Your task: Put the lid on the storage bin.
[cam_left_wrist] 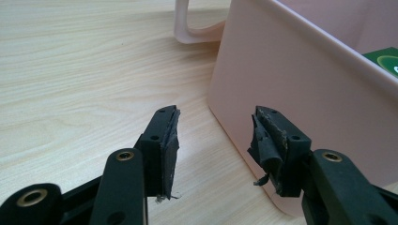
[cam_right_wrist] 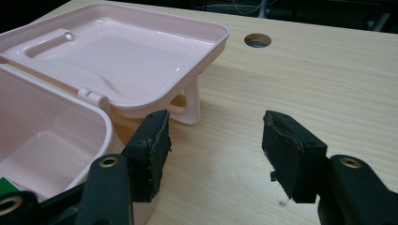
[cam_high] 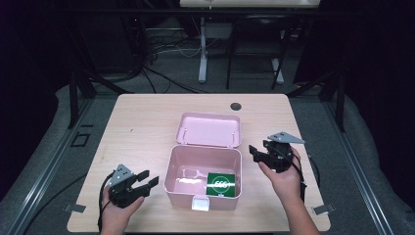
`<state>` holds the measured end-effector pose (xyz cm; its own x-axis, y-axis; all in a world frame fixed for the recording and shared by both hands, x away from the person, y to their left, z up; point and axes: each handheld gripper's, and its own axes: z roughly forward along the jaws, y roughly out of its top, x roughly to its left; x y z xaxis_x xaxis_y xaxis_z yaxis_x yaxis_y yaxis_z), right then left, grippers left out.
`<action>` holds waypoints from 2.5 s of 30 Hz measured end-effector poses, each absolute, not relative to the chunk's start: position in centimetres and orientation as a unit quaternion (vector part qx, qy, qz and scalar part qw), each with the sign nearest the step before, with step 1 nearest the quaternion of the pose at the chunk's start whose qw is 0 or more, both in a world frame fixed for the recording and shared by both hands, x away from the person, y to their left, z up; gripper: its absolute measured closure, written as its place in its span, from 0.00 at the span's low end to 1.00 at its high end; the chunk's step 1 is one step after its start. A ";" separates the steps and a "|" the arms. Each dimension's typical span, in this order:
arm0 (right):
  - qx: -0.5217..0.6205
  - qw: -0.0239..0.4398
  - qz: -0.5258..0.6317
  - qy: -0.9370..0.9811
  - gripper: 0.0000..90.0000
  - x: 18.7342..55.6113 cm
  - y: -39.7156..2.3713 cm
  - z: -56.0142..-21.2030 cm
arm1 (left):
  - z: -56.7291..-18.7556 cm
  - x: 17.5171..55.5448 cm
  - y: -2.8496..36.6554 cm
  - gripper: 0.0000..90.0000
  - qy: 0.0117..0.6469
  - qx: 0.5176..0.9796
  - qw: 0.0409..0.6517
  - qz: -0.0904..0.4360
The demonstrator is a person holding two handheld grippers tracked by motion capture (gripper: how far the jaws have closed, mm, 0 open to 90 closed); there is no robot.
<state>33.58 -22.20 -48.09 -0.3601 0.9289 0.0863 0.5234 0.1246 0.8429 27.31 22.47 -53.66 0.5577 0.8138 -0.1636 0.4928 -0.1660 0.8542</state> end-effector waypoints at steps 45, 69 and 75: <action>0.532 0.106 0.390 0.744 0.63 38.4 -20.9 -44.2 | -47.5 30.2 20.3 0.63 0.397 0.756 0.498 0.153; 0.595 0.115 0.344 0.717 0.59 44.4 -20.0 -43.8 | -47.1 30.3 19.1 0.58 0.371 0.783 0.485 0.120; 0.591 0.107 0.339 0.724 0.60 44.9 -18.9 -44.1 | -47.2 30.3 18.6 0.57 0.370 0.784 0.482 0.124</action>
<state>44.94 -18.94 -44.06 -0.2775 0.9288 0.2455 0.7840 0.0713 0.6167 30.30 18.61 -47.25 0.6951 0.7002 -0.1631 0.4612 -0.2603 0.8482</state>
